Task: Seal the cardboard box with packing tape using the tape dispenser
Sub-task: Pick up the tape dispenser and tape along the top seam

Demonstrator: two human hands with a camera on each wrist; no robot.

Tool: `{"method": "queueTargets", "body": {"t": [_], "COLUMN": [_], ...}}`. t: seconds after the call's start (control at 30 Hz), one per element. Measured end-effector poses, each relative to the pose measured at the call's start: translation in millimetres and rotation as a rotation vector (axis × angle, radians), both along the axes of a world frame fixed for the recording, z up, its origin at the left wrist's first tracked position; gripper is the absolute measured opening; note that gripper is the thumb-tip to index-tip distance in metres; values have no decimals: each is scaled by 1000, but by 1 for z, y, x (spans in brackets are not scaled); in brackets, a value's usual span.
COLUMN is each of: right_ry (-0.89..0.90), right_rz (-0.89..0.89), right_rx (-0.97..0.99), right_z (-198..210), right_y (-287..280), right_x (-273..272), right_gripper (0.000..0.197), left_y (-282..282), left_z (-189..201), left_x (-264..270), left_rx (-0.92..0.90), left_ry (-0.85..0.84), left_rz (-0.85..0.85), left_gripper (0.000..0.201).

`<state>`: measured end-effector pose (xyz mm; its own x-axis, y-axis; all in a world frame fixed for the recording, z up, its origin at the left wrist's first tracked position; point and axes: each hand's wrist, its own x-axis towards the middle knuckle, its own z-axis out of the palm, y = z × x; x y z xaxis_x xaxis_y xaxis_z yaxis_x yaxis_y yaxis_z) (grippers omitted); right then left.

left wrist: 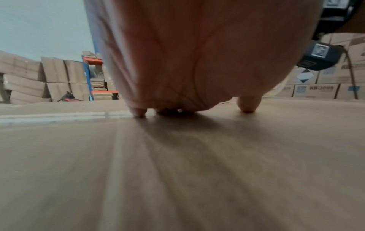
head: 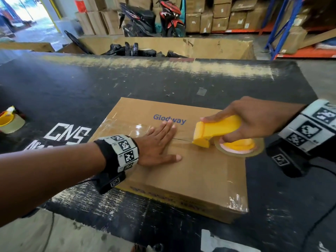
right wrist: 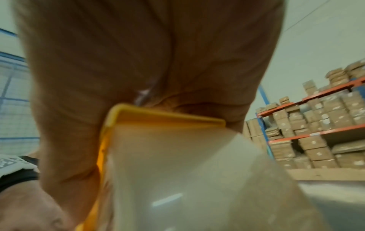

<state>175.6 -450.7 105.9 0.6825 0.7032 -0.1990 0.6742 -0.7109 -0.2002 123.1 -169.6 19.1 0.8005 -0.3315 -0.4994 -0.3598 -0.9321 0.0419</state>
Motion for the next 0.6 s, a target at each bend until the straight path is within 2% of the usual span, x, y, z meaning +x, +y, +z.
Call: {"method": "queueTargets", "body": {"t": [0.13, 0.23, 0.33, 0.47, 0.6], "right_ry": [150, 150, 207, 207, 195], "right_rz": [-118, -203, -223, -248, -260], "right_rx": [75, -9, -46, -73, -385], "right_z": [6, 0, -16, -46, -86], "right_y": [-101, -150, -157, -138, -136], "right_x": [-24, -44, -48, -32, -24], "right_gripper": [72, 76, 71, 68, 64], "left_y": [0, 2, 3, 3, 1], "left_z": [-2, -3, -5, -3, 2], "left_x": [0, 2, 2, 1, -2], "left_rx": [5, 7, -1, -4, -9], "left_ry": [12, 14, 19, 33, 44], "left_rz": [-13, -34, -49, -50, -33], "left_gripper": [104, 109, 118, 122, 124]}}
